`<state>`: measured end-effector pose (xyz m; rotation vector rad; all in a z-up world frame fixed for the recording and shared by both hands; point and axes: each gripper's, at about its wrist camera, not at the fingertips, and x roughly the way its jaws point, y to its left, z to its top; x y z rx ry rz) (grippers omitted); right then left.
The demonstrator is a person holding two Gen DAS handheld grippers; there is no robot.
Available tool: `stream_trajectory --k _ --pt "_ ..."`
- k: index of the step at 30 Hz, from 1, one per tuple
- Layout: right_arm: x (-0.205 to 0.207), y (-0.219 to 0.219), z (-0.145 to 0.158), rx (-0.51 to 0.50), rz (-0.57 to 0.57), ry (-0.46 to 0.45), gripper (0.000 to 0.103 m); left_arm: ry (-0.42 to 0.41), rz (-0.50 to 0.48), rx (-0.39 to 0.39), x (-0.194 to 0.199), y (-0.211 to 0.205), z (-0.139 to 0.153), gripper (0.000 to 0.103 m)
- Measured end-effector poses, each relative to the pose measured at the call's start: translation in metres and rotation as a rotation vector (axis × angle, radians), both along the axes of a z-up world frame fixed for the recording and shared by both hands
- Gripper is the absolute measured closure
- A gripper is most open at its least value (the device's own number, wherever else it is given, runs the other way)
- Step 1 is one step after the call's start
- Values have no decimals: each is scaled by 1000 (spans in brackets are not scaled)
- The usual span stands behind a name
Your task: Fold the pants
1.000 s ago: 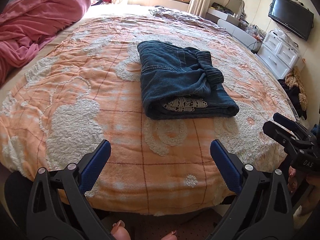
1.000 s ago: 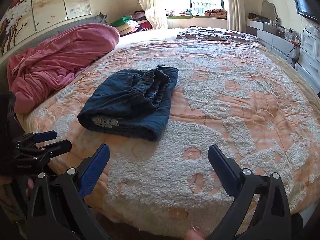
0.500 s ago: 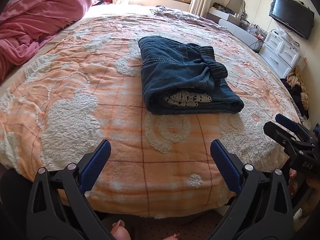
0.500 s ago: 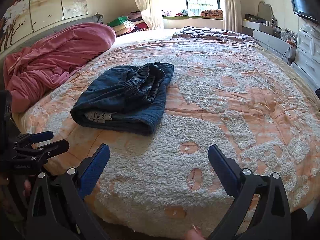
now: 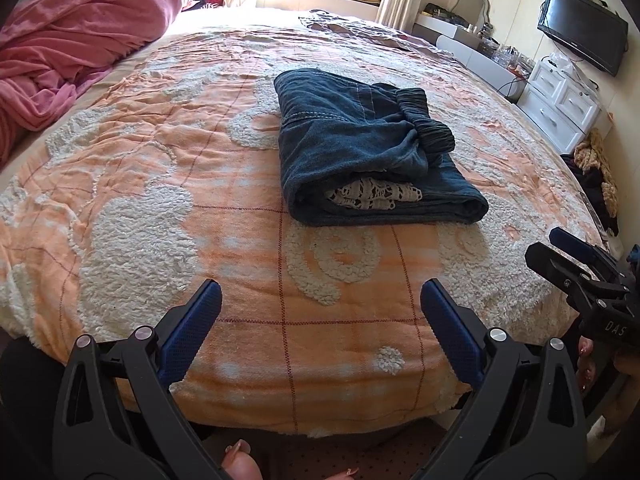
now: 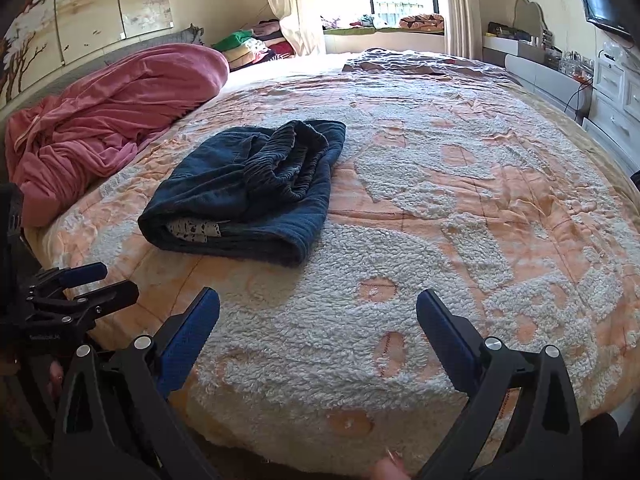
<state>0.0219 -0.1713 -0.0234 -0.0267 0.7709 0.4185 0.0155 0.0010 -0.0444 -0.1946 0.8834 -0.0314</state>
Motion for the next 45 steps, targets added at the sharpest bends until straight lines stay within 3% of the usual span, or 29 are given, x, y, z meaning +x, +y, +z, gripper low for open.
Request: stream_trajectory --k 45 --pt "-1 -2 -2 -9 -13 7 5 16 14 21 -1 3 4 9"
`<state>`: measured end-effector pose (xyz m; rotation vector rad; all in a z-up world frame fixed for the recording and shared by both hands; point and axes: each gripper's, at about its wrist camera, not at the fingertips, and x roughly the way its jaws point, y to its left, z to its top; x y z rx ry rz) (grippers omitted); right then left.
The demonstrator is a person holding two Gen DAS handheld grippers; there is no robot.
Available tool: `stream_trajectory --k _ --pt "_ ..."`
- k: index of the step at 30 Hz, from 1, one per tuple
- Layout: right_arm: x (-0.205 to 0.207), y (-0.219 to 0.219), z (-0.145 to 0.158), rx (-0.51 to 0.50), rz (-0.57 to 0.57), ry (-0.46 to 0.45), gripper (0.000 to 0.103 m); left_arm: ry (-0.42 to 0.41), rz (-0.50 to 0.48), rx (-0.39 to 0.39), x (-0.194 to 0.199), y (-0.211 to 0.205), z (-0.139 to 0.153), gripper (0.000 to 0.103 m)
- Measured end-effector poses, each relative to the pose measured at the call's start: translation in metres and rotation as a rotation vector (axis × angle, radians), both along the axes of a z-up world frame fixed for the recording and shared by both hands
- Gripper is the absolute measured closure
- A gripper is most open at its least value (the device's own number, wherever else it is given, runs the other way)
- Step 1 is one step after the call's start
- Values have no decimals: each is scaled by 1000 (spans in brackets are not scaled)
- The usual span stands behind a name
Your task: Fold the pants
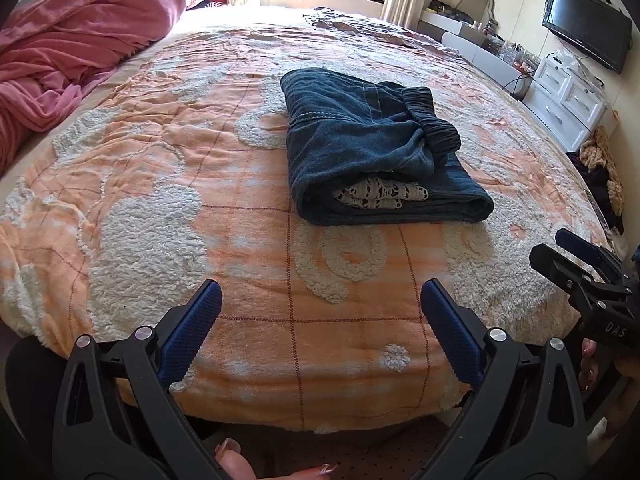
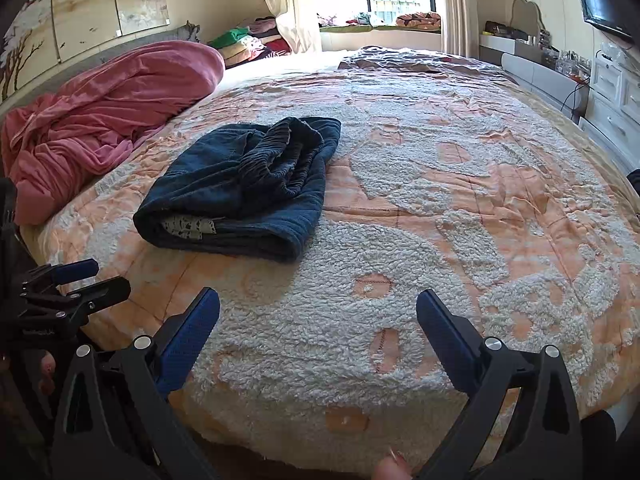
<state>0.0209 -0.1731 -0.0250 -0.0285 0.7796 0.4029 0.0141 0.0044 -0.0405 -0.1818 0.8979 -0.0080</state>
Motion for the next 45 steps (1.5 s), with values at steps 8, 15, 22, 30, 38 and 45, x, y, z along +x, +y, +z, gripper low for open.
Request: stream_trajectory --k 8,15,22,30,38,45 --pt "0 0 0 -2 -2 1 5 -7 1 -2 1 0 1 9" --pt "1 0 -1 -4 0 5 5 -17 -8 2 0 -3 2 9" --pt "1 0 -3 -7 -1 10 5 -6 -10 16 1 -5 0 9" --pt "2 0 -4 -8 -2 13 5 2 -15 9 1 -6 0 9" --pt "3 0 -5 -12 -5 16 5 6 -26 1 1 -5 0 9" --pt "6 -1 -10 -16 -4 29 5 22 -23 -1 3 1 1 9"
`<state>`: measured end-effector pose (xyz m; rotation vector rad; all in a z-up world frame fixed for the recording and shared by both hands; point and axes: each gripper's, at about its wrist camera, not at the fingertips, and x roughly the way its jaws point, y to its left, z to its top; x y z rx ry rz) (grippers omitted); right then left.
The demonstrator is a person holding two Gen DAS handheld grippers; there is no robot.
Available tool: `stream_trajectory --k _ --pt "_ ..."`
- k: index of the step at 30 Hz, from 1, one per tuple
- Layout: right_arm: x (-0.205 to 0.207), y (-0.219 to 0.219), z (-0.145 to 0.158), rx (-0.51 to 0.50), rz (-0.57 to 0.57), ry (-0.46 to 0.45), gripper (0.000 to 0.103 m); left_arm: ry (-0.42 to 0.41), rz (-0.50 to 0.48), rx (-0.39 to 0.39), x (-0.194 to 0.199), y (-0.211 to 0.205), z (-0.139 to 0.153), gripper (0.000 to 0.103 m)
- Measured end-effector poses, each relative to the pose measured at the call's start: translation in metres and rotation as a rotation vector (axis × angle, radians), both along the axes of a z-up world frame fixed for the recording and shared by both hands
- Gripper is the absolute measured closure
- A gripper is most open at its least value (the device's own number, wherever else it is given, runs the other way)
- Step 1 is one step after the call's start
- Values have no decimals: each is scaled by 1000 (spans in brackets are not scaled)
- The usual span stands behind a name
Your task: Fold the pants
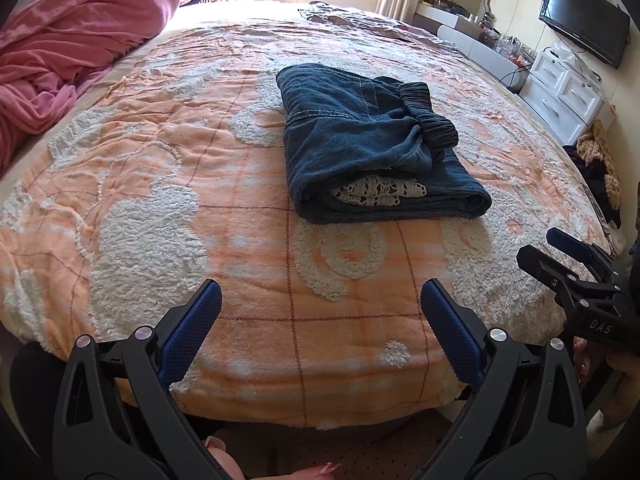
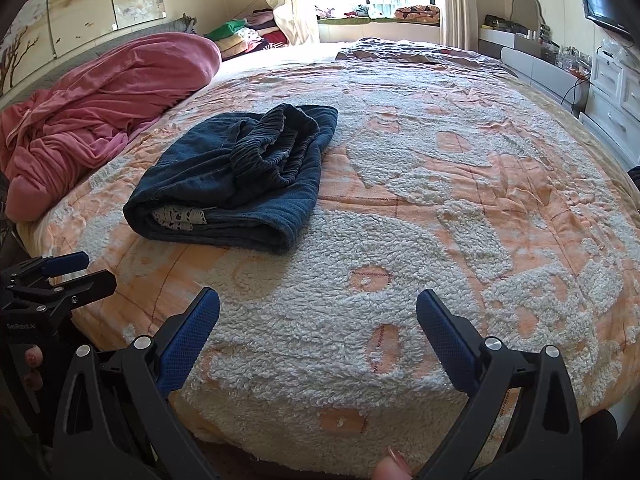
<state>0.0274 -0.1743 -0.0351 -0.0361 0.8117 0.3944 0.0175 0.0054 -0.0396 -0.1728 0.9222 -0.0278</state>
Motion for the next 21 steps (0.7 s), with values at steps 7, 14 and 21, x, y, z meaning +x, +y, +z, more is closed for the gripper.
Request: stream_trajectory --k 7,14,21 --pt "9 -6 -7 9 -18 20 5 -3 27 -27 4 12 4 9" --pt "30 -42 -3 8 -105 10 5 -66 143 -35 24 55 26 9" --pt "109 -168 21 -49 -387 -19 5 11 355 105 107 175 20 9"
